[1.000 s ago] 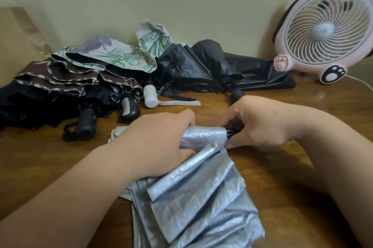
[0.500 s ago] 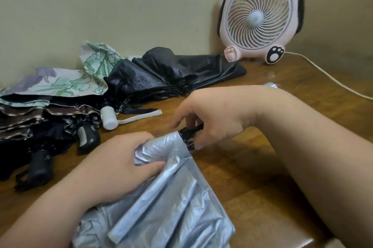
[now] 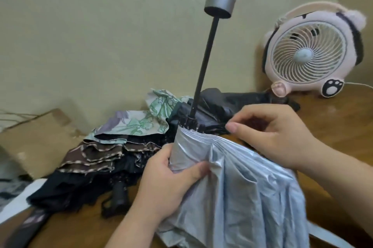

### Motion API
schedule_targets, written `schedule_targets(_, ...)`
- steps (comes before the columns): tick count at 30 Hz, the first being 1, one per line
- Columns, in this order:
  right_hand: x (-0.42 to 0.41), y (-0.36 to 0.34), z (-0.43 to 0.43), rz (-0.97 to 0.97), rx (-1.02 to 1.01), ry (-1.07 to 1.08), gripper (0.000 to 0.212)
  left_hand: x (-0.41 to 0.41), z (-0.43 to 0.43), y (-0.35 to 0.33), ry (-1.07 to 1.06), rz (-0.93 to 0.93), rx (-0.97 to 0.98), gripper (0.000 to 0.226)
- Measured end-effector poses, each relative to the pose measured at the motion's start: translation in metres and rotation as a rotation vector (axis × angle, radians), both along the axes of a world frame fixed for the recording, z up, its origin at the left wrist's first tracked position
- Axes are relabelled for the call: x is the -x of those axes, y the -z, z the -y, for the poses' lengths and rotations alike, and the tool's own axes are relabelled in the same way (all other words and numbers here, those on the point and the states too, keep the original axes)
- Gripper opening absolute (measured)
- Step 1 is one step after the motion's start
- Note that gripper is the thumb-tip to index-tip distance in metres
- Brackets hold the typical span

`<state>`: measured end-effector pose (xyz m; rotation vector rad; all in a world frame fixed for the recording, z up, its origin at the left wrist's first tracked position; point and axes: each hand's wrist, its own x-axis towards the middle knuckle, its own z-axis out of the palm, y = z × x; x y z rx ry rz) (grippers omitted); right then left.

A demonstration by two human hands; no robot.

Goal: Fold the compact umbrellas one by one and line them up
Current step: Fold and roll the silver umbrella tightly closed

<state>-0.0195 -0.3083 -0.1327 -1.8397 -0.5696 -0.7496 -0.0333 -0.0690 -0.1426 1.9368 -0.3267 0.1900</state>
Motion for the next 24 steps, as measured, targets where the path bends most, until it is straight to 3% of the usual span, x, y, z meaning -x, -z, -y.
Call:
schedule_targets(3, 0.002, -0.016, -0.001, -0.284, -0.16, -0.321, 0.035, 0.003, 0.001, 0.001, 0.12, -0.02, 0.092, 0.056)
schedule_targets(6, 0.007, -0.046, -0.016, -0.396, -0.073, -0.6, 0.04, 0.009, 0.002, 0.001, 0.257, -0.051, 0.24, 0.061)
schedule_targets(9, 0.009, -0.078, -0.046, -0.362, 0.159, -0.595, 0.04, 0.011, -0.003, 0.002, 0.293, -0.075, 0.427, 0.054)
schedule_targets(13, 0.0, -0.104, -0.075, -0.399, 0.265, -0.455, 0.066, 0.018, -0.013, -0.001, 0.325, -0.05, 0.494, 0.039)
schedule_targets(15, -0.004, -0.102, -0.083, -0.419, 0.307, -0.446, 0.064, 0.019, -0.02, -0.003, 0.353, -0.038, 0.508, 0.033)
schedule_targets(19, -0.011, -0.088, -0.095, -0.376, 0.204, -0.554, 0.058, 0.013, -0.033, -0.001, 0.358, -0.041, 0.551, 0.047)
schedule_targets(24, -0.013, -0.085, -0.097, -0.347, 0.127, -0.705, 0.053, 0.013, -0.034, 0.002, 0.465, -0.086, 0.52, 0.044)
